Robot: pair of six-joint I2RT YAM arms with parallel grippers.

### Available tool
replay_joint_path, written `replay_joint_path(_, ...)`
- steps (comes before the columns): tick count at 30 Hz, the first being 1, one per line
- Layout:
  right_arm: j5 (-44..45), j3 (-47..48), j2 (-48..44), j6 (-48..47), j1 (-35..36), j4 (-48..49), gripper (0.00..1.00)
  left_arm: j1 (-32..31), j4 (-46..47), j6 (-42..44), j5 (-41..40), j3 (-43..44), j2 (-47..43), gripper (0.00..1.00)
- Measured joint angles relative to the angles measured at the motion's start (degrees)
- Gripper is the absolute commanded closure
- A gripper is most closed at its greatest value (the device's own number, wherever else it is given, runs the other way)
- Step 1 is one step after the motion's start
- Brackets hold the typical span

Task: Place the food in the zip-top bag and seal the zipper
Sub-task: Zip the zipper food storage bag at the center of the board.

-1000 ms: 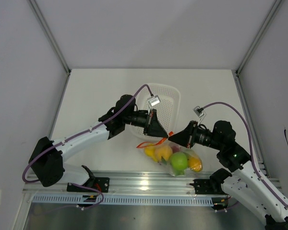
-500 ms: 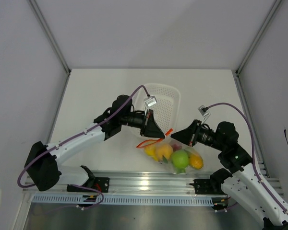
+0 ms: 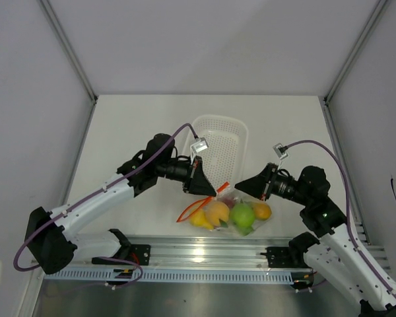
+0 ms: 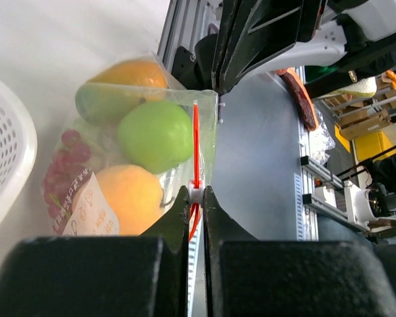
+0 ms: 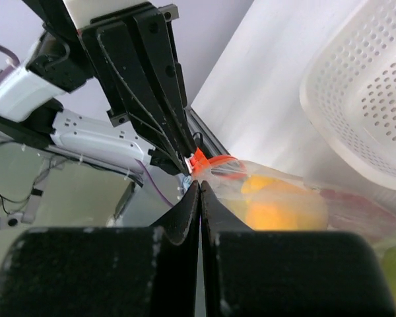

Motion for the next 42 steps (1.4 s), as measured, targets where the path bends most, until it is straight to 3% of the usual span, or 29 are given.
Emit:
replay_joint_path(2,-2.5,0.5,1.9,-1.4,0.0,0.0,0.94,0.0,-1.5,0.5,0.0,0.1,-0.1,0.99)
replay_joint_path(3,-3.8,1.0,3.2,-2.2,0.0,-0.3,0.8,0.0,-2.3,0.7,0.1,0.2,-0.1,1.0)
replay_joint_path(6,-6.4,3.6,7.2,-6.2,0.3,-3.8,0.57,0.0,-4.0,1.1,0.3,1.0,0.0,0.99)
replay_joint_path(11,-7.7,10.5,11.1,-14.4,0.7,-11.8,0.49,0.0,-4.9,1.6,1.2,2.7,0.2,0.99)
replay_joint_path(14,-9.3,13.7,13.2,-17.7,0.7,-13.0,0.49,0.0,-5.0,1.6,1.8,3.0,0.2,1.0)
replay_joint_path(17,-11.7,14.0,14.9,-19.1,0.8,-12.5,0.58,0.0,-5.0,1.5,2.1,3.0,0.3,0.99)
replay_joint_path(26,-15.6,13.9,17.3,-19.2,1.3,-9.0,0.65,0.1,-4.8,1.3,3.1,3.0,0.3,0.99)
replay_joint_path(29,-16.3,13.9,18.1,-18.9,1.7,-7.1,0.72,0.1,-4.7,1.3,3.2,3.0,0.3,1.0)
replay_joint_path(36,-16.5,13.4,20.4,-18.5,4.5,-5.2,0.75,0.1,-4.5,1.3,3.2,3.0,0.3,0.99)
replay_joint_path(39,-16.5,13.1,20.4,-18.5,5.0,-4.9,0.86,0.1,-4.3,1.2,3.3,3.0,0.3,0.99)
replay_joint_path(41,-16.5,13.1,20.5,-18.6,5.2,-4.6,1.0,0.1,-4.3,1.1,3.3,3.0,0.3,0.99)
replay_joint_path(42,-16.4,13.1,20.7,-18.7,5.3,-4.4,1.0,0.1,-4.3,1.0,3.3,3.0,0.3,0.99)
